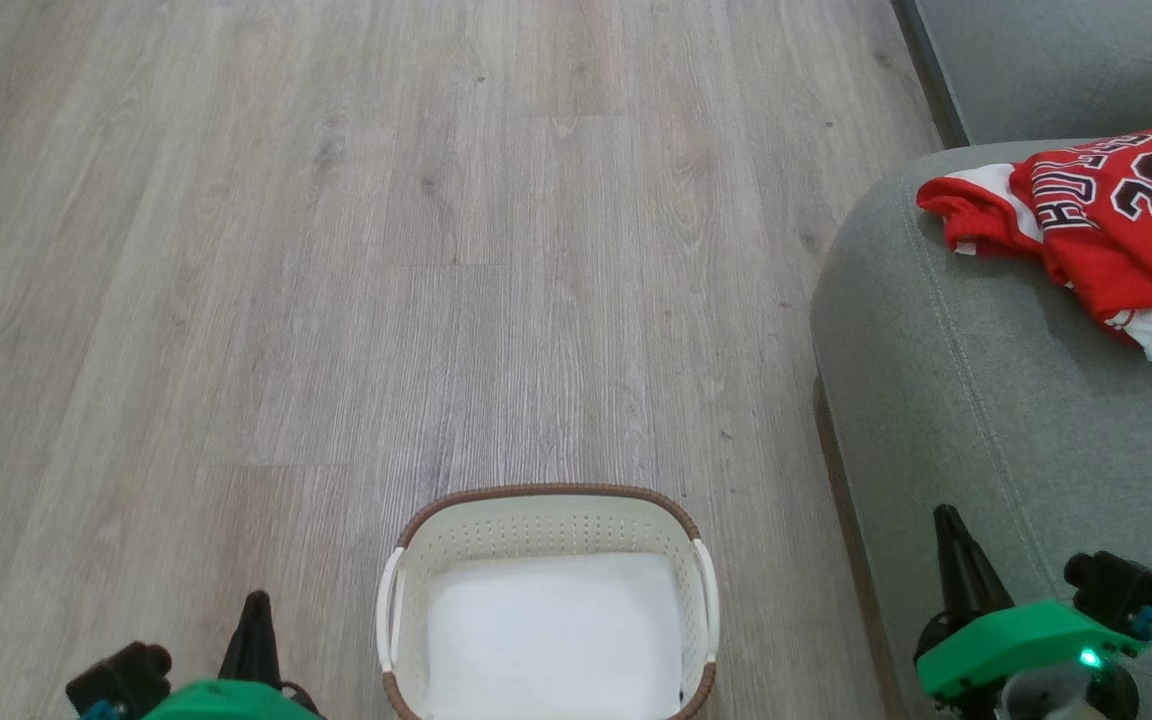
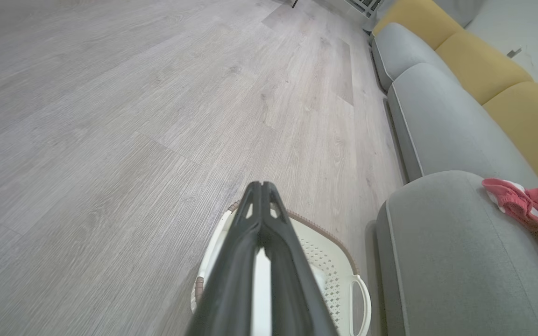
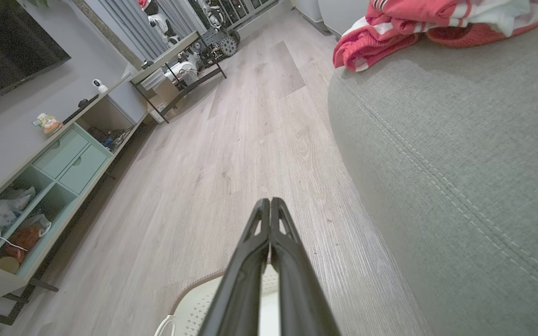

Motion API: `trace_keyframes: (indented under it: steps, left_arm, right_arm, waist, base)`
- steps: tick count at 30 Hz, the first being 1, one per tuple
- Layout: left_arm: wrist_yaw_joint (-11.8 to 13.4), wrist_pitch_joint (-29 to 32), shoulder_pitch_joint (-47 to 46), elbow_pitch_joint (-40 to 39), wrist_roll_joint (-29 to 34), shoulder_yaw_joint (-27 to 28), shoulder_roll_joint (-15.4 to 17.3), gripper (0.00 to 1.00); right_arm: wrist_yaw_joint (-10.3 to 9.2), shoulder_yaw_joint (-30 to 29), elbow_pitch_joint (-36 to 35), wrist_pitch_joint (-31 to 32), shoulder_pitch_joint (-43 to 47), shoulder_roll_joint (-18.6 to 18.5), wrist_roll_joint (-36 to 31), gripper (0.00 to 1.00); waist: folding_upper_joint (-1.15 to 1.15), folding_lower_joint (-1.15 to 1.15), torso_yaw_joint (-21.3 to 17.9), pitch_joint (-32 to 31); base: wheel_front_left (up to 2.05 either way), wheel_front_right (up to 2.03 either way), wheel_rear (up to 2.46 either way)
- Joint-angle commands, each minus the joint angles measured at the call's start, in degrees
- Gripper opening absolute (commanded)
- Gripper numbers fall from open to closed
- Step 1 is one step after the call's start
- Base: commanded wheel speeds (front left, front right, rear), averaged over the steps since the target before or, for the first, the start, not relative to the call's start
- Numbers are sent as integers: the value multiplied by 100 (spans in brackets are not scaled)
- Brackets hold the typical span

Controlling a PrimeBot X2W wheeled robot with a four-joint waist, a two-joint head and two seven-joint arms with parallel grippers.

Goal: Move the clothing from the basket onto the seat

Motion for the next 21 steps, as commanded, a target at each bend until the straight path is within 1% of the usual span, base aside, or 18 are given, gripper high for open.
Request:
trace_keyframes:
  steps: [1, 21]
  left_arm:
    - [-57, 23, -302, -219, -121, 142, 12, 0]
    - [-266, 353, -520, -270, -1365, 354, 7, 0]
  right_arm:
    - [1, -21, -212, 48, -339, -1, 135, 0]
    - [0, -157, -294, 382, -436, 0, 1412, 0]
  waist:
    - [0, 0, -1, 1]
    - [0, 0, -28, 31]
  base:
    - [0, 0, 0]
    - [0, 0, 0]
